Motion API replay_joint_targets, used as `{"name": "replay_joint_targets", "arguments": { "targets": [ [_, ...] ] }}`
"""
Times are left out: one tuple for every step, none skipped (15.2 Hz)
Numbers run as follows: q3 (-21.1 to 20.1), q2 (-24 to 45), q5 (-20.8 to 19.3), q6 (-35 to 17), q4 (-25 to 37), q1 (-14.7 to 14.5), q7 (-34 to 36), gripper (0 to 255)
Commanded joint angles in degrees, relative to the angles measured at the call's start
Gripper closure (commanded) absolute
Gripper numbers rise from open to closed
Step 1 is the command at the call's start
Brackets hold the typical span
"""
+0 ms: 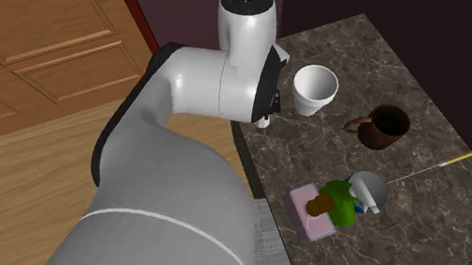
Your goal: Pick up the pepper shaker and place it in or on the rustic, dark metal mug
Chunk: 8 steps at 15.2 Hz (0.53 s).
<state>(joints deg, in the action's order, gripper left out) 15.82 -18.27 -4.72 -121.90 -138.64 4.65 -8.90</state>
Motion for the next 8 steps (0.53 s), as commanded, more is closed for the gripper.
{"name": "replay_joint_targets", "arguments": {
  "targets": [
    [1.59,3.76,1.49,-3.47,1.48,0.02,-1.91,0],
    [2.40,5.75,2.48,-5.06,2.36,0.02,-3.06,0],
    [3.19,7.79,3.62,-6.58,3.32,0.01,-4.29,0],
    [3.91,9.85,4.92,-8.01,4.36,0.02,-5.60,0],
    [4.58,11.95,6.38,-9.34,5.48,0.07,-7.00,0],
    [4.68,12.44,6.74,-9.63,5.74,0.12,-7.34,0],
    [4.69,12.95,7.00,-10.41,5.45,0.10,-7.53,0],
    [4.71,13.47,7.28,-11.18,5.16,0.06,-7.72,0]
  ]
}}
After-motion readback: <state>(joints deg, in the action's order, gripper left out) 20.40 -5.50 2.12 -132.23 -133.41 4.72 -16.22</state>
